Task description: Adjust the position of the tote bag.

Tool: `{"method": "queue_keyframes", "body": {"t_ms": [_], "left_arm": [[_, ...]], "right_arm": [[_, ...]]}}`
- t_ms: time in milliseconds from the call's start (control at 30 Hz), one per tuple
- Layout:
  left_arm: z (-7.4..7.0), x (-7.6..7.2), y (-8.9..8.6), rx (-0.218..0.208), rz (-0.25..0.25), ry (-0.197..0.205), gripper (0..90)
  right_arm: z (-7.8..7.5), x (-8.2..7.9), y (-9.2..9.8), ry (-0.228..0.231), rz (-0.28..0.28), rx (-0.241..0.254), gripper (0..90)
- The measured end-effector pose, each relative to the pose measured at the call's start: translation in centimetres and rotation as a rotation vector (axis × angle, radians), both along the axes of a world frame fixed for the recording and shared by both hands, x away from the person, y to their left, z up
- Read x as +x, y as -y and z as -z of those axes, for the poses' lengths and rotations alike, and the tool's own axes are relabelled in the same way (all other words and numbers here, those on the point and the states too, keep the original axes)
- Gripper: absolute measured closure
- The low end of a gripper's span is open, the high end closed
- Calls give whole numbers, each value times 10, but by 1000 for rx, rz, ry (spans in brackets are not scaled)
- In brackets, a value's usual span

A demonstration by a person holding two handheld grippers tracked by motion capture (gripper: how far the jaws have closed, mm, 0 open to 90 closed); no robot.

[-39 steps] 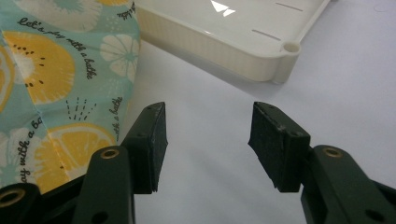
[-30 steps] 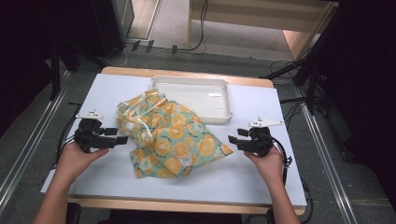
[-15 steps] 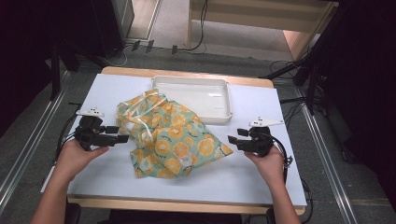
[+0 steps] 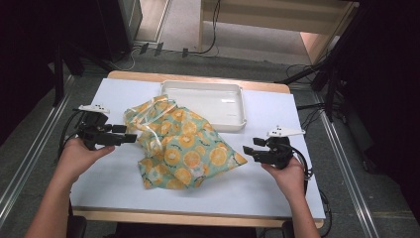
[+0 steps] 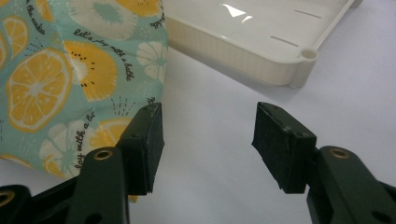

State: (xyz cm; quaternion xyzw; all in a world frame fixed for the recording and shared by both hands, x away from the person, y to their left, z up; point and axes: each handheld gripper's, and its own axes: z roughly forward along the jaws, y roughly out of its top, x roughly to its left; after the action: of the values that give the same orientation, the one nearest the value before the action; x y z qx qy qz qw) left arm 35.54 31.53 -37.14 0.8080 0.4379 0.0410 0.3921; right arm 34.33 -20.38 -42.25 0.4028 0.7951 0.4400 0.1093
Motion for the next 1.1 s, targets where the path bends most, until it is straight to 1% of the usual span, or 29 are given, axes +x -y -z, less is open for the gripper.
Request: {"method": "queue_keyframes", "body": {"t_ms": [67, 100, 133, 233, 333, 400, 467, 533, 667, 700, 767, 833, 933, 1100], "left_arm": [[-4, 3, 0, -11, -1, 4, 333], [-7, 8, 0, -6, -1, 4, 332], [-7, 8, 0, -6, -1, 4, 332], [-13, 14, 3, 12, 0, -1, 330], [-21, 19, 8, 20, 11, 11, 326], [-26, 23, 11, 37, 18, 17, 324], [-28, 28, 13, 47, 25, 17, 323], [-29, 34, 16, 55, 25, 8, 322], [-23, 46, 23, 65, 41, -3, 321], [-20, 50, 25, 65, 44, -11, 320], [-14, 56, 28, 85, 42, -20, 320], [-8, 61, 31, 97, 44, -30, 320], [-2, 66, 34, 97, 44, -31, 311], [11, 75, 37, 87, 44, -58, 285]], "right_arm": [[-2, -1, 0, 2, 1, 6, 439], [-3, -1, -1, 3, -1, 5, 439], [-3, -1, -1, 3, -1, 5, 439], [-4, -2, -5, 5, -13, -5, 438], [-3, -2, -8, 7, -25, -20, 438], [-3, -2, -9, 5, -28, -29, 438], [-2, -3, -10, 3, -29, -31, 438], [-1, -2, -10, 1, -31, -35, 438], [-1, -3, -10, 4, -31, -36, 438], [-1, -4, -10, 5, -33, -36, 437], [-1, -4, -10, 7, -35, -34, 437], [-1, -5, -10, 8, -37, -34, 437], [0, -6, -10, 9, -42, -36, 437], [0, -9, -11, 12, -41, -41, 435]]}}
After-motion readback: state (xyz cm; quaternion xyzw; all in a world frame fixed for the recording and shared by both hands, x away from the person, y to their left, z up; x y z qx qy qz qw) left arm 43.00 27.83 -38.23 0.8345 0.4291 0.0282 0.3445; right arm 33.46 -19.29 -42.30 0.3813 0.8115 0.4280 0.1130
